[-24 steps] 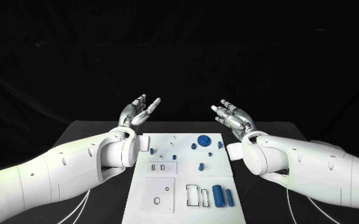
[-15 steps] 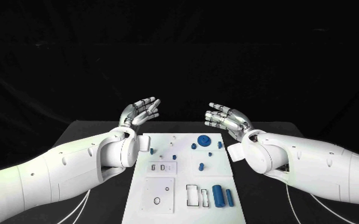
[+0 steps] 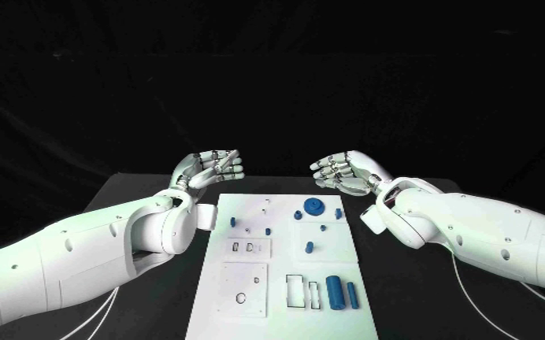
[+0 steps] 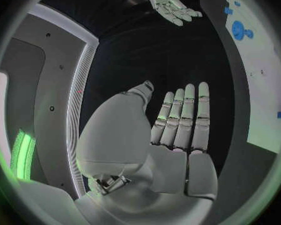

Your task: Assemble the parts on the task board

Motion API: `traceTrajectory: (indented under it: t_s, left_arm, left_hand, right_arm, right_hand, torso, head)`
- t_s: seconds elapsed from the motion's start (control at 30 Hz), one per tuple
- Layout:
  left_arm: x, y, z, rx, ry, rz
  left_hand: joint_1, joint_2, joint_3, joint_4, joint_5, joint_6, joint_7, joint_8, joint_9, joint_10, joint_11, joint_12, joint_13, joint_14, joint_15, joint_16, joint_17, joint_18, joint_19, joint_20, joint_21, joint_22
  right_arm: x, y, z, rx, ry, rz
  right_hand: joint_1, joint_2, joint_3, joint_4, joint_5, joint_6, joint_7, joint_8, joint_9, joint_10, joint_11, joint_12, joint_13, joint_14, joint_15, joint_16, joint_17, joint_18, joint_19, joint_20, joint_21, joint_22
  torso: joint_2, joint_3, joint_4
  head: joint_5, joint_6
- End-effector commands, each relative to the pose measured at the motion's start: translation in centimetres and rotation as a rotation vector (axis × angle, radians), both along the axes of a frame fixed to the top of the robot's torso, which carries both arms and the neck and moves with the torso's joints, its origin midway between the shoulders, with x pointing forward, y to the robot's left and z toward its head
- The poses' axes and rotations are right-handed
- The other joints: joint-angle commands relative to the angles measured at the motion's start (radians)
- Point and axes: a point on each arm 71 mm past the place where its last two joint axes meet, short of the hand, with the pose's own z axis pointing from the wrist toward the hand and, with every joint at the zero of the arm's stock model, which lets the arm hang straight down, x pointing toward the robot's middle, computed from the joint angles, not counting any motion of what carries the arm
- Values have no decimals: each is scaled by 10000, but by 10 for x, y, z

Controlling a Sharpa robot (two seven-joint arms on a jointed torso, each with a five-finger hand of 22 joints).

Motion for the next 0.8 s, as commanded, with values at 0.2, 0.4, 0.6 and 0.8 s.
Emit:
traceTrajectory:
  t_s: [0.2, 0.4, 0.6, 0.8]
  left_arm:
    - [-14, -3, 14, -272, -139, -820]
    - [-25, -1, 28, -259, -305, -1199]
    - [-30, 2, 38, -77, -538, -1577]
    - [-33, 0, 44, -88, -653, -1750]
  left_hand:
    - [160, -47, 71, -7, -38, 53, 156, 26, 2, 99, -9, -67, -19, 78, -20, 31, 32, 130, 98, -6, 56, -20]
    - [180, -87, 78, -21, -39, 48, 161, 20, 0, 113, -7, -92, -20, 94, -22, 30, 53, 130, 125, -14, 66, -23]
    - [198, -174, 86, -28, -42, 29, 175, 0, -9, 126, 8, -190, -23, 33, -8, -36, 97, 131, 264, -43, 133, -15]
    - [187, -200, 89, -15, -42, 19, 185, -10, -13, 135, 13, -244, -23, 50, -14, -44, 136, 131, 371, -67, 193, -1]
  right_arm:
    - [4, 10, 10, -3360, -1210, 847]
    - [3, 21, 18, -5343, -1893, 1487]
    - [1, 32, 25, -6964, -2765, 1907]
    - [0, 39, 27, -7751, -3331, 1979]
  right_hand:
    - [-237, -554, -117, -298, 157, 1243, 136, 157, 214, 1536, -481, -327, 98, 2301, -705, 935, 982, 260, 870, -528, 2059, 1237]
    - [-401, -828, -453, -287, 462, 1368, -32, 82, 377, 1682, -676, -334, 263, 3172, -1046, 2703, 2365, 256, 1400, -897, 3395, 2105]
    - [-491, -950, -658, -214, 465, 1392, -131, 107, 575, 1166, -708, -115, 452, 3086, -1103, 4698, 3678, 262, 1499, -976, 4246, 2767]
    - [-567, -1016, -721, -79, 471, 1325, -182, 110, 726, 796, -746, 152, 649, 3447, -1152, 6281, 4408, 262, 1843, -1036, 4980, 3335]
  torso:
    - [410, 12, 85]
    - [735, -6, 140]
    - [1029, -29, 217]
    - [1283, -61, 289]
  head:
    - [-19, 47]
    - [-59, -48]
    - [-109, -91]
    - [-156, -78]
